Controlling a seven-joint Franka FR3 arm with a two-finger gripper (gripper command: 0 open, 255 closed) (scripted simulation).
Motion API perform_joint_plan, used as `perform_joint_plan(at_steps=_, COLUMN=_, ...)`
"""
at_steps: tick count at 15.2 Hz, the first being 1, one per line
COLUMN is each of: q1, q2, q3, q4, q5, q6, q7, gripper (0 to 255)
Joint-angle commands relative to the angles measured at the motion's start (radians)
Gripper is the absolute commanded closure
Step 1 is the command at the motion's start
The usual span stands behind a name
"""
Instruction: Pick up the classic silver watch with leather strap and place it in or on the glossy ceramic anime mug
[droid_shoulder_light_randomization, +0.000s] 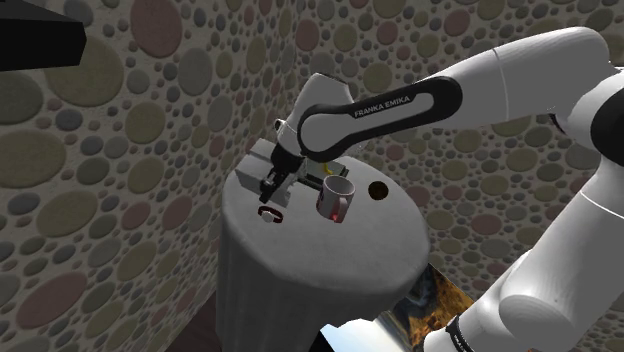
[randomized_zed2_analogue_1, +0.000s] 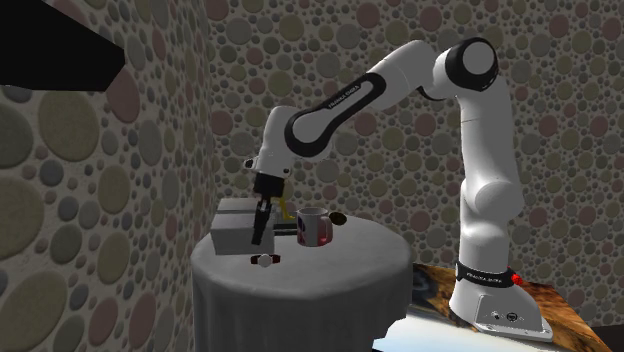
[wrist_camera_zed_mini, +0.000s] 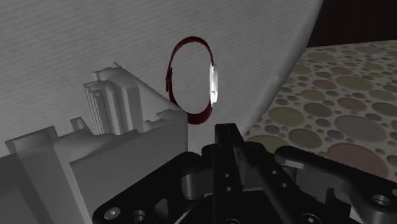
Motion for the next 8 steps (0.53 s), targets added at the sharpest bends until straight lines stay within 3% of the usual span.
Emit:
perform_joint_plan(at_steps=1, q1=-0.001, q2=0.001, q3=-0.001, q4=0.0, q5=0.0, q6=0.001, q7=0.0, gripper=0)
perform_joint_plan(at_steps=3, q1=0.016, q2=-0.142, q3=0.016, q4=-0.211, q5=-0.006, q6=0.219, q7=0.084, gripper=0)
perform_joint_plan(at_steps=5, q1=0.004, q2=-0.251, q3=0.068, q4=-0.387, q5=-0.086, q6=0.42, q7=0.245, gripper=0)
perform_joint_plan(at_steps=8, q1=-0.021, q2=-0.196, q3=0.088, q4=-0.377, q5=-0.147, q6=0.461, q7=0.289, gripper=0)
